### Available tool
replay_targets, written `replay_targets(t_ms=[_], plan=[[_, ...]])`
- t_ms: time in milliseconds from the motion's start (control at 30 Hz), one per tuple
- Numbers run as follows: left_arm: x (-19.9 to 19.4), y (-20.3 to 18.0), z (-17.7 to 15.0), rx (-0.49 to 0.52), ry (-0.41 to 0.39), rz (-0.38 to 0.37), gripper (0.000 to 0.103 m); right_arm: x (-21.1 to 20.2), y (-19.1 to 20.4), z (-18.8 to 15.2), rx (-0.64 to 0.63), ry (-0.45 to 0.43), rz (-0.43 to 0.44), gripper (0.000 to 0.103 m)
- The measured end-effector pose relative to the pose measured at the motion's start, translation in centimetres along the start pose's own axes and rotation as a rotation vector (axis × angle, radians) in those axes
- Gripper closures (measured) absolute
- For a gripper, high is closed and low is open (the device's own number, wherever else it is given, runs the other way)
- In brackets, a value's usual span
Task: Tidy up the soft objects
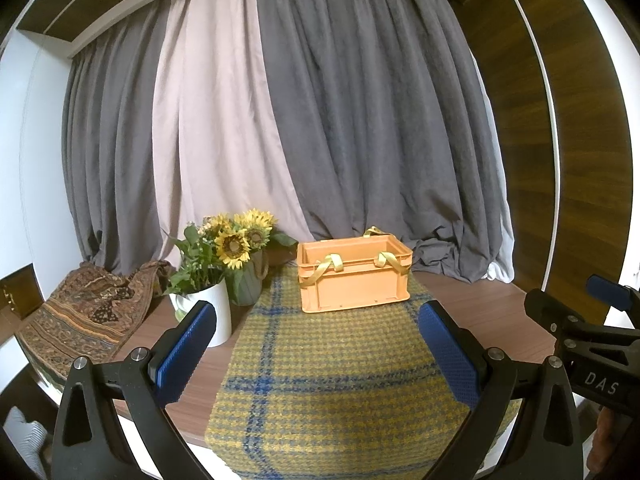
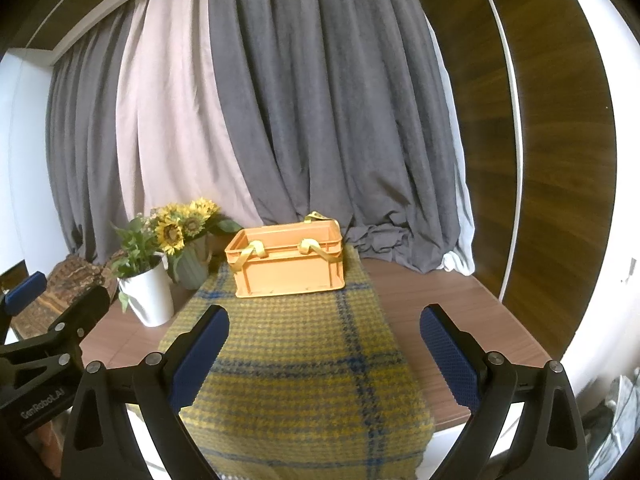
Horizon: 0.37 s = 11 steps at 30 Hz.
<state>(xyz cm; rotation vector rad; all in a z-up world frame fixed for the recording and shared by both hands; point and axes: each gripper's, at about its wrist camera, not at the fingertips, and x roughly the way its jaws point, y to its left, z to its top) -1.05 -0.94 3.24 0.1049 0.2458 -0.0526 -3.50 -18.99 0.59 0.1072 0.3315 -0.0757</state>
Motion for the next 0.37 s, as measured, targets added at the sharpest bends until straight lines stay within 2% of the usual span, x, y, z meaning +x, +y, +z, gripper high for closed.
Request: replay_targets(t_ms=[367], plan=[[0.21,0.51,-0.03,-0.008,0.006,-0.001,0.0,0.22,-0.15,-0.01,-0.005,0.002,0.005,0.006]])
